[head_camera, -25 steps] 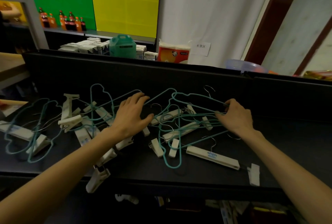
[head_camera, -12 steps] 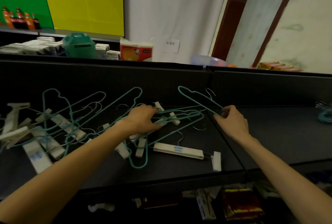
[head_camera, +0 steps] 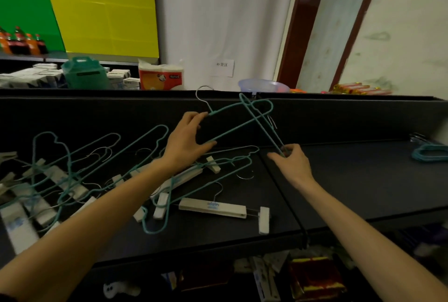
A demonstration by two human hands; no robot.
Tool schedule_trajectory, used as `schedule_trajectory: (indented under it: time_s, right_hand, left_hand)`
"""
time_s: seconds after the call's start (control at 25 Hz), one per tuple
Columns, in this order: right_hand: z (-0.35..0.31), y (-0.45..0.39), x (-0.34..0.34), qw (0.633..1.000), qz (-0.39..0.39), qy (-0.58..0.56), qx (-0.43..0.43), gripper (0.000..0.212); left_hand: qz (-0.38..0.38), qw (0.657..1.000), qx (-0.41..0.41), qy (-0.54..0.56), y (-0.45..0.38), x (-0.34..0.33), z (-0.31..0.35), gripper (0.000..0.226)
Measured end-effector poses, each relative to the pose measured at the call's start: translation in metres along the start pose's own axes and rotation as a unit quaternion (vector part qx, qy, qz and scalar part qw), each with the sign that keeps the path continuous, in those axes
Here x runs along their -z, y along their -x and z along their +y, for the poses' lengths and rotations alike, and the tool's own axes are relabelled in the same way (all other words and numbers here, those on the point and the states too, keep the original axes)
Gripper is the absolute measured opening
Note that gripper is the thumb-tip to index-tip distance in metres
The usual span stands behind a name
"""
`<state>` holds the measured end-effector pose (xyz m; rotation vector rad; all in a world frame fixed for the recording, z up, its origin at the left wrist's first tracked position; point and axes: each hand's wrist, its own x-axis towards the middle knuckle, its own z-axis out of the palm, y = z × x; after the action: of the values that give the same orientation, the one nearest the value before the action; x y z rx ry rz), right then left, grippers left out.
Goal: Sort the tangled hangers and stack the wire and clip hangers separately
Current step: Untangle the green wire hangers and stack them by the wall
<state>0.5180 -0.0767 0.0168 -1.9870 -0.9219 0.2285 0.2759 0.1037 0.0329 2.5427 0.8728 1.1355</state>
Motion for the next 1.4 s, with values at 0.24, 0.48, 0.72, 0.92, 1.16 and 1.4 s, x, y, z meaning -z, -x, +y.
schedule_trajectory:
  time_s: [0.24,0.48,0.72,0.92,1.16,1.4]
  right_hand:
    - [0.05,0.02,0.079,0.983,0.084,0.164,-0.016,0.069]
    - [0.133,0.05,0.207,0.989,0.078,0.069,-0.101,0.084]
    - [0.246,0.033,0.358,0.981,0.122,0.129,-0.083,0.093]
    - [0.333,0.004,0.456,0.98,0.074,0.177,-0.06,0.094]
    - [0.378,-0.067,0.519,0.979,0.047,0.197,-0.01,0.104]
    - [0.42,-0.165,0.562,0.944,-0.043,0.325,0.042,0.102]
  left_hand:
    - [-0.081,0.993,-0.038,-0.076,-0.023,-0.047,0.042,0.084]
    - [-0.103,0.993,0.013,0.05,-0.02,-0.135,0.135,0.077]
    - [-0.092,0.981,0.034,0.166,-0.052,-0.243,0.286,0.075]
    - [-0.098,0.951,0.106,0.274,-0.094,-0.314,0.379,0.071]
    - [-0.133,0.947,0.1,0.276,-0.152,-0.392,0.45,0.07]
    - [-0.162,0.95,0.049,0.264,-0.214,-0.488,0.502,0.073]
